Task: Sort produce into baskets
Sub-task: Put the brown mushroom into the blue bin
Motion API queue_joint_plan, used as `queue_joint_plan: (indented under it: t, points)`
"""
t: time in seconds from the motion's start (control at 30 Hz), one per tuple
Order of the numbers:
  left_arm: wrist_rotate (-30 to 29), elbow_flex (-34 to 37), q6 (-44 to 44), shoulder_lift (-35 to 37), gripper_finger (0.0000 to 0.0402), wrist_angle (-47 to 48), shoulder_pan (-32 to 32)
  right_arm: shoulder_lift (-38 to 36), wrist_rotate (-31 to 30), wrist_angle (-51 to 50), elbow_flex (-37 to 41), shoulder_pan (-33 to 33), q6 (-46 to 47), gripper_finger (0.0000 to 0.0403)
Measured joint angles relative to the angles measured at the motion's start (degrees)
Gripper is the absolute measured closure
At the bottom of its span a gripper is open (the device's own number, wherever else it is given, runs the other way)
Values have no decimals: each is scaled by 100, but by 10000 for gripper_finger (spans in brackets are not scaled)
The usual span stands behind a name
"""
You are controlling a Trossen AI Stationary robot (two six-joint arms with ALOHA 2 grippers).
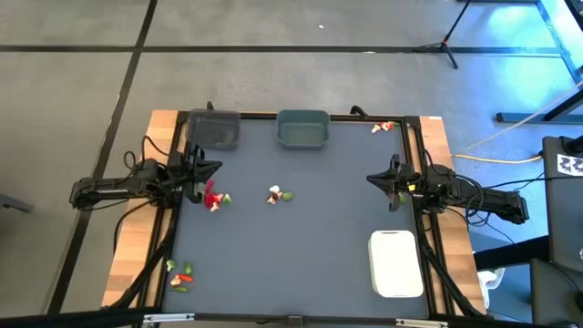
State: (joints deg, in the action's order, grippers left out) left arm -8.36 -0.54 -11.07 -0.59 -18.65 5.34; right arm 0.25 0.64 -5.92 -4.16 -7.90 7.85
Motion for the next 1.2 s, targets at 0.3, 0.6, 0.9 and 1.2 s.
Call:
queue_joint_plan:
  t: [0.3,0.6,0.9,1.2]
  points:
    - [-335,-30,-208,-1125,396,-861,-1,0,98,-44,0,0,-129,377]
    - [-485,-828,242,-3322,396,-1196,0,201,-8,-71,0,0,-233,377]
    - [-485,-1519,631,-4704,396,-1204,4,883,-83,157,-18,0,-314,377]
    - [-761,-1405,-251,-4890,396,-1206,384,761,-406,1302,-86,-4,-957,377]
